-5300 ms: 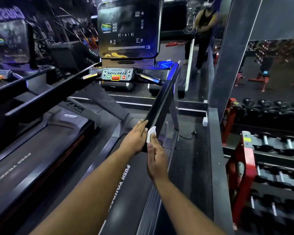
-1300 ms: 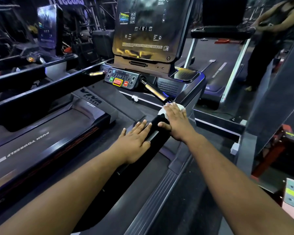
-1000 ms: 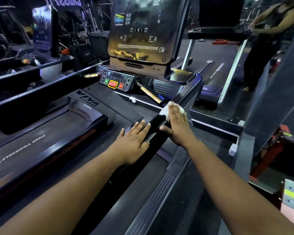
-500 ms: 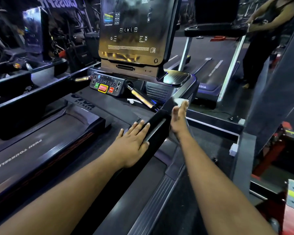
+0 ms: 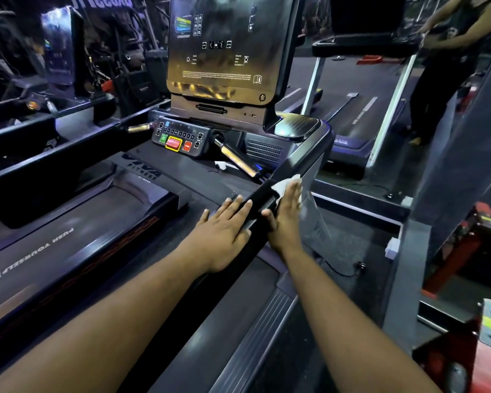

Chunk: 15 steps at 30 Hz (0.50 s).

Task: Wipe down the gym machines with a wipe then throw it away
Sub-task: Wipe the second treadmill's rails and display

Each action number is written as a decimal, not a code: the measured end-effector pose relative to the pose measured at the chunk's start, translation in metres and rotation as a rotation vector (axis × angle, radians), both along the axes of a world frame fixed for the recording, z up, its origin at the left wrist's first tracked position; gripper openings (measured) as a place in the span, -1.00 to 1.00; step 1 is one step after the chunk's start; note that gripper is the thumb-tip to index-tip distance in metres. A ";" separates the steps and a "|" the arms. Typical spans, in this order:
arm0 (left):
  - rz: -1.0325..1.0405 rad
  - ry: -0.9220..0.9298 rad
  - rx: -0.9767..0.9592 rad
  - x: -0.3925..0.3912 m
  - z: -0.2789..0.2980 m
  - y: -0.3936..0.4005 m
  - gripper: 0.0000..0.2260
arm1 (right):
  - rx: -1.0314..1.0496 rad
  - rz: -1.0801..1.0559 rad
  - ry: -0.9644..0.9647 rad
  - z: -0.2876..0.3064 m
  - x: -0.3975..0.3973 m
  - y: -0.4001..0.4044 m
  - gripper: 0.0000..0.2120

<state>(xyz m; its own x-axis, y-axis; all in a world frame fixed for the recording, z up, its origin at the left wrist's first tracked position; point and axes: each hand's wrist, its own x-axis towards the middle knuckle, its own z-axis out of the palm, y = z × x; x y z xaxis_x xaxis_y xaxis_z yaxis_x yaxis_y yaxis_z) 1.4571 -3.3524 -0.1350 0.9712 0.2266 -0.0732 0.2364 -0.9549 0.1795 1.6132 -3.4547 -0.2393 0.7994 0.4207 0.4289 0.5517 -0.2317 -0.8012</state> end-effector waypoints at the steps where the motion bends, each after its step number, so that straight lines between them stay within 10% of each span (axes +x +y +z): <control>1: -0.002 0.003 -0.006 0.000 0.001 0.000 -0.43 | -0.005 -0.017 -0.002 0.003 0.014 -0.003 0.19; 9: -0.002 -0.004 -0.114 0.002 0.001 0.004 -0.45 | 0.129 0.248 -0.042 -0.021 -0.110 -0.003 0.05; 15: -0.031 0.001 -0.066 -0.013 0.005 0.001 -0.45 | 0.268 0.059 0.225 -0.015 -0.082 0.011 -0.04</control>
<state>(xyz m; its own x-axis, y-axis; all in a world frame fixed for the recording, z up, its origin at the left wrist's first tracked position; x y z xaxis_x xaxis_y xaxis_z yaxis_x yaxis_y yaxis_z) 1.4440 -3.3511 -0.1300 0.9777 0.1906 -0.0878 0.2066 -0.9479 0.2424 1.5316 -3.4439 -0.2548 0.8642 0.3653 0.3461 0.3608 0.0296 -0.9322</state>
